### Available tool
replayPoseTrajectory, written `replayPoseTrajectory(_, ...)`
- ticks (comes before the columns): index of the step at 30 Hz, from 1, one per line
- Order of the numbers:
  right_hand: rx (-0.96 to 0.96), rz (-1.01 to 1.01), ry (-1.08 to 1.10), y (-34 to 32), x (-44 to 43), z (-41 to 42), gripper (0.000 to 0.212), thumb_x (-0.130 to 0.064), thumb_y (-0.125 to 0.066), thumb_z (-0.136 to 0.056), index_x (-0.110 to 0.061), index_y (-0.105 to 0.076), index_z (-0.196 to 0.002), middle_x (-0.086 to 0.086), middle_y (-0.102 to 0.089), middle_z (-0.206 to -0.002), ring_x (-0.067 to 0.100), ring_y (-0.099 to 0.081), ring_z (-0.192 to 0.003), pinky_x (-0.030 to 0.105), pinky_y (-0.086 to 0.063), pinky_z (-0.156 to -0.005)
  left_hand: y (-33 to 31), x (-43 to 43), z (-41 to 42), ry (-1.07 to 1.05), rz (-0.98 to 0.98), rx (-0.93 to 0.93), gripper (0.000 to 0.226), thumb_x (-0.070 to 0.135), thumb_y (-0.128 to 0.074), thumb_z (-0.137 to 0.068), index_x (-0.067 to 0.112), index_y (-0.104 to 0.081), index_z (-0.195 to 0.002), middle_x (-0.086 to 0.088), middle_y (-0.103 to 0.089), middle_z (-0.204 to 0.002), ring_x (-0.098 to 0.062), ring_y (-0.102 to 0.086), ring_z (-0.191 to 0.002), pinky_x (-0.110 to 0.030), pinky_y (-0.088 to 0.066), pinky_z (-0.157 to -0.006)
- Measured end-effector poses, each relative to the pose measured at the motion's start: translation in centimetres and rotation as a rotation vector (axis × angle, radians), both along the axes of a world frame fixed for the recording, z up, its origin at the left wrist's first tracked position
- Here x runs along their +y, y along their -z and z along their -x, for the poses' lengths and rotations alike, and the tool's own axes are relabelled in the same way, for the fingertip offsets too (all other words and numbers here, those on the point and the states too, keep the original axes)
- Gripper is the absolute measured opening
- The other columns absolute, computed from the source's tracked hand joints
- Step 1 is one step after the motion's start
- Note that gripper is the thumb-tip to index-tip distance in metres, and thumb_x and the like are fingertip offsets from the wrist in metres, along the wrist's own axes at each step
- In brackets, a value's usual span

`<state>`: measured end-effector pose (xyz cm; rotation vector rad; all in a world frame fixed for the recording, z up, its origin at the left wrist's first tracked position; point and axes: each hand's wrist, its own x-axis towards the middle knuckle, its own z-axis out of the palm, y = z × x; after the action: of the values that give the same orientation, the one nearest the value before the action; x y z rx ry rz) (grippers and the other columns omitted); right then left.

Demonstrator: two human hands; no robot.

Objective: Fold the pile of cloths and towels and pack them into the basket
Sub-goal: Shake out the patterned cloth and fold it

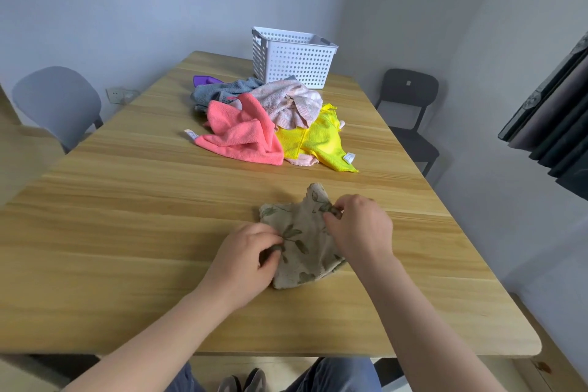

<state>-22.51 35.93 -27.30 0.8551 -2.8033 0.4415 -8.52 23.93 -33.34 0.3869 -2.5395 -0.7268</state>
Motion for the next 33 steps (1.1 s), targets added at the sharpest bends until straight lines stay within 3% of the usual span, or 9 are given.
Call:
replayPoseTrajectory(4,-0.066,0.112,-0.045,-0.9,-0.8,-1.3,0.015,-0.035,-0.065,-0.078,-0.02,-0.064,-0.081,-0.002,-0.063,-0.073,0.022,-0.059,-0.072,0.025,-0.041,-0.053,0.2,-0.5,0.0,0.042,-0.016,-0.046,0.033,0.033,-0.061,-0.087,0.025,-0.065,-0.119,0.013,-0.057,-0.122,-0.01,-0.043,-0.117,-0.016,-0.027,-0.097)
replayPoseTrajectory(8,-0.379,0.284,-0.17,-0.2,-1.8,-3.4,0.009,-0.026,-0.068,-0.076,-0.02,-0.069,-0.069,-0.006,-0.063,-0.058,0.01,-0.056,-0.054,0.025,-0.043,-0.049,0.3,-0.8,-0.3,0.025,-0.16,-0.031,0.032,0.034,-0.062,-0.086,0.029,-0.064,-0.118,0.017,-0.06,-0.117,-0.005,-0.046,-0.113,-0.018,-0.033,-0.093)
replayPoseTrajectory(10,-0.425,0.337,-0.18,0.5,-1.7,-3.8,0.011,-0.022,-0.067,-0.078,-0.019,-0.069,-0.068,-0.007,-0.062,-0.056,0.007,-0.053,-0.051,0.025,-0.044,-0.048,-0.2,-0.9,-0.4,0.028,-0.283,0.0,0.026,0.03,-0.06,-0.089,0.029,-0.065,-0.114,0.017,-0.064,-0.111,0.0,-0.053,-0.106,-0.016,-0.041,-0.088)
replayPoseTrajectory(12,-0.376,0.377,-0.115,1.0,-1.1,-3.8,0.008,-0.03,-0.069,-0.077,-0.023,-0.065,-0.077,-0.01,-0.063,-0.069,0.007,-0.057,-0.064,0.024,-0.045,-0.054,-0.6,-1.0,-0.5,0.042,-0.358,0.002,0.022,0.025,-0.057,-0.092,0.026,-0.066,-0.111,0.018,-0.066,-0.106,0.005,-0.057,-0.099,-0.008,-0.043,-0.081)
replayPoseTrajectory(16,-0.304,0.225,-0.112,2.0,0.9,-3.9,0.04,-0.036,-0.071,-0.075,-0.025,-0.055,-0.11,-0.01,-0.053,-0.1,0.009,-0.053,-0.091,0.022,-0.046,-0.073,-0.9,-1.2,-0.2,0.009,-0.39,-0.029,0.023,0.023,-0.051,-0.095,0.024,-0.067,-0.112,0.019,-0.064,-0.106,0.004,-0.056,-0.1,-0.007,-0.04,-0.082)
replayPoseTrajectory(22,-0.118,0.515,-0.182,1.7,1.1,-4.7,0.025,-0.009,-0.066,-0.076,-0.02,-0.068,-0.098,-0.009,-0.066,-0.09,0.008,-0.059,-0.082,0.02,-0.048,-0.069,-1.8,-1.8,0.8,-0.043,-0.561,-0.141,0.04,0.044,-0.039,-0.097,0.016,-0.068,-0.097,0.001,-0.068,-0.099,-0.014,-0.061,-0.093,-0.03,-0.046,-0.084)
replayPoseTrajectory(26,-0.069,0.46,-0.415,2.1,0.2,-6.8,0.025,-0.013,-0.072,-0.074,-0.02,-0.07,-0.098,-0.01,-0.068,-0.087,0.007,-0.057,-0.083,0.02,-0.047,-0.071,-2.8,-2.4,1.6,-0.143,-0.68,-0.184,0.052,0.067,-0.036,-0.087,0.018,-0.05,-0.076,-0.001,-0.049,-0.079,-0.016,-0.046,-0.075,-0.027,-0.032,-0.061)
replayPoseTrajectory(29,-0.229,0.453,-0.453,2.9,0.6,-7.4,0.023,-0.028,-0.068,-0.081,-0.025,-0.071,-0.104,-0.018,-0.068,-0.092,0.002,-0.06,-0.092,0.022,-0.05,-0.078,-3.2,-2.6,2.6,-0.211,-0.678,-0.168,0.051,0.05,-0.057,-0.086,0.015,-0.035,-0.057,0.001,-0.035,-0.057,-0.016,-0.036,-0.056,-0.029,-0.024,-0.053)
replayPoseTrajectory(33,-0.288,0.526,-0.457,3.2,1.7,-7.1,0.013,-0.029,-0.063,-0.089,-0.029,-0.074,-0.095,-0.029,-0.065,-0.088,-0.003,-0.057,-0.102,0.015,-0.046,-0.08,-2.9,-3.0,4.0,-0.262,-0.57,-0.191,0.04,0.031,-0.059,-0.088,0.015,-0.037,-0.059,0.001,-0.04,-0.059,-0.015,-0.039,-0.055,-0.029,-0.026,-0.052)
